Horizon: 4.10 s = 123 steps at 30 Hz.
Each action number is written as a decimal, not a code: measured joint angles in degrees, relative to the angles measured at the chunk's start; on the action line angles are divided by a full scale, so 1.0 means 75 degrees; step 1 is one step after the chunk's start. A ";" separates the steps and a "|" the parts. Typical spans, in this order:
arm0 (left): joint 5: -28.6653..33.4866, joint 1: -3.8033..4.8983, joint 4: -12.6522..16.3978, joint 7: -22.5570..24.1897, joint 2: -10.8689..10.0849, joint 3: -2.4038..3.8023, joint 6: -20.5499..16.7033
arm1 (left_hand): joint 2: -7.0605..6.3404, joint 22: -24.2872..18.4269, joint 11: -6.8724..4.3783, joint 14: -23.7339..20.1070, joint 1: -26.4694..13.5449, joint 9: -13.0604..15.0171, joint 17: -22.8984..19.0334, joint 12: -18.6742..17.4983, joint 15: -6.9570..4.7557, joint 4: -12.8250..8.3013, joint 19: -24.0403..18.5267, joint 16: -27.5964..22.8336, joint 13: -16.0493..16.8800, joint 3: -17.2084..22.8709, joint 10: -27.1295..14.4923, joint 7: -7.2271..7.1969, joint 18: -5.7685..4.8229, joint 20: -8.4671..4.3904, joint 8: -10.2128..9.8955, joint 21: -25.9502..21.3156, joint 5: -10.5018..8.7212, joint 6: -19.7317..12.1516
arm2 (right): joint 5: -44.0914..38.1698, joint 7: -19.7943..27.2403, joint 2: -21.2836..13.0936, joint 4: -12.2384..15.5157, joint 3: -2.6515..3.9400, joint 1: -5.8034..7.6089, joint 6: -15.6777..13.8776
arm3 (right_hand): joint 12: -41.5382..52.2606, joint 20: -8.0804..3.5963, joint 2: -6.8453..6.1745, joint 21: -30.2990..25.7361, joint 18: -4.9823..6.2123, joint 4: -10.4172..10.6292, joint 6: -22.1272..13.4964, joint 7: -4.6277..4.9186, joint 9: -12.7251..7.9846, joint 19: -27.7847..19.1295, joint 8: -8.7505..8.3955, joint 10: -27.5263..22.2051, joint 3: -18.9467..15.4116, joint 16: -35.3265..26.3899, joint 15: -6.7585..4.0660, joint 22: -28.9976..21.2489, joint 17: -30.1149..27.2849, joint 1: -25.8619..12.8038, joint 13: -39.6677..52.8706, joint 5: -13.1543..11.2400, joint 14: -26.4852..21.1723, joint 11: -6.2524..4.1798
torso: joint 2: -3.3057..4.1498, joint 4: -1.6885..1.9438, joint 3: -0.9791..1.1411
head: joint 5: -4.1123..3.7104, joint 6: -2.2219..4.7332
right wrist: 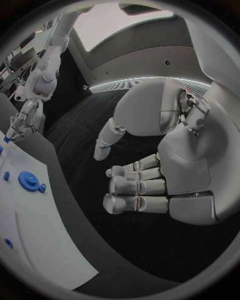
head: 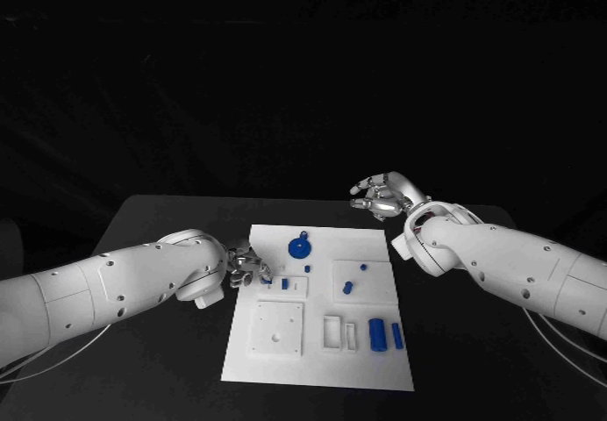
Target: Assemble the parts on the task board
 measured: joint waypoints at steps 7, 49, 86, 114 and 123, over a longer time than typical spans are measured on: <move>-0.0291 -0.0022 0.0005 -0.0057 0.0039 -0.0078 -0.0013 | -0.0017 0.0007 -0.0011 0.0001 -0.0036 0.0002 0.0015 0.0060 -0.0002 0.0023 0.0000 0.0015 0.0021 -0.0004 0.0010 -0.0004 0.0000 0.0000 0.0085 0.0000 0.0000 0.0005 | -0.0006 0.0000 -0.0004 0.0009 0.0000 0.0000 0.0004 | 0.0005 0.0000 0.0000 0.0000 0.0000 0.0000 0.0002 -0.0002 0.0000 0.0000 0.0000 0.0000 0.0000 0.0000 0.0000 0.0000 -0.0001 0.0000 -0.0007 0.0000 0.0000 0.0000 | 0.0007 0.0000 -0.0001 | 0.0007 -0.0021; -0.0745 -0.0100 -0.0263 -0.0109 0.0247 -0.0069 0.0079 | 0.0012 0.0058 -0.0094 0.0058 -0.0087 0.0010 0.0049 0.0266 -0.0059 0.0109 -0.0001 0.0088 0.0037 0.0014 0.0040 -0.0052 0.0001 0.0000 0.0259 0.0000 -0.0535 0.0055 | -0.0036 0.0002 -0.0023 0.0033 -0.0001 0.0000 0.0007 | 0.0030 0.0001 0.0000 0.0000 -0.0001 0.0000 0.0002 -0.0032 0.0000 0.0000 0.0000 0.0000 0.0000 0.0000 0.0010 0.0006 0.0004 0.0000 -0.0021 0.0029 -0.0009 0.0000 | 0.0010 0.0001 -0.0003 | -0.0033 -0.0042; -0.0939 -0.0118 -0.0395 -0.0096 0.0407 -0.0056 0.0216 | -0.0091 0.0092 -0.0359 0.0274 -0.0271 0.1608 0.0069 0.0525 -0.0274 0.0305 -0.0002 0.0117 0.0073 -0.0053 0.0261 -0.0236 0.0001 0.0000 0.1255 0.0000 -0.0952 0.0350 | -0.0043 0.0005 -0.0002 0.0029 -0.0001 -0.0006 0.0008 | 0.0029 0.0012 0.0000 0.0000 -0.0001 0.0000 0.0005 -0.0004 0.0000 0.0012 0.0000 0.0000 0.0000 0.0000 -0.0017 0.0002 0.0009 0.0000 -0.0028 0.0088 0.0017 0.0000 | 0.0012 0.0001 0.0000 | -0.0047 -0.0095; -0.1708 -0.0136 -0.0263 -0.0040 0.0362 -0.0057 0.0215 | -0.0132 0.0122 -0.0367 0.0289 -0.0222 0.1569 0.0074 0.0555 -0.0289 0.0254 -0.0002 0.0117 0.0071 -0.0006 0.0260 -0.0228 0.0000 0.0000 0.1176 0.0000 -0.0817 0.0370 | -0.0045 0.0007 -0.0019 0.0038 -0.0001 -0.0008 0.0008 | 0.0028 0.0013 0.0032 0.0000 -0.0001 0.0000 0.0005 -0.0031 0.0000 0.0012 0.0000 0.0000 0.0000 0.0000 -0.0015 0.0001 0.0014 -0.0032 -0.0033 0.0117 0.0015 0.0000 | 0.0015 0.0001 -0.0007 | -0.0060 -0.0101; -0.1814 -0.0140 -0.0245 -0.0006 0.0356 -0.0057 0.0212 | -0.0132 0.0126 -0.0367 0.0290 -0.0222 0.1587 0.0073 0.0555 -0.0289 0.0253 -0.0002 0.0117 0.0070 -0.0007 0.0260 -0.0227 0.0000 0.0000 0.1176 0.0000 -0.0773 0.0371 | -0.0045 0.0007 -0.0022 0.0037 -0.0001 -0.0008 0.0009 | 0.0028 0.0013 0.0032 0.0000 -0.0001 0.0000 -0.0011 -0.0016 0.0000 0.0012 0.0000 0.0000 0.0000 0.0000 -0.0014 0.0001 0.0013 -0.0032 -0.0039 0.0117 0.0014 0.0000 | 0.0015 0.0007 -0.0008 | -0.0060 -0.0109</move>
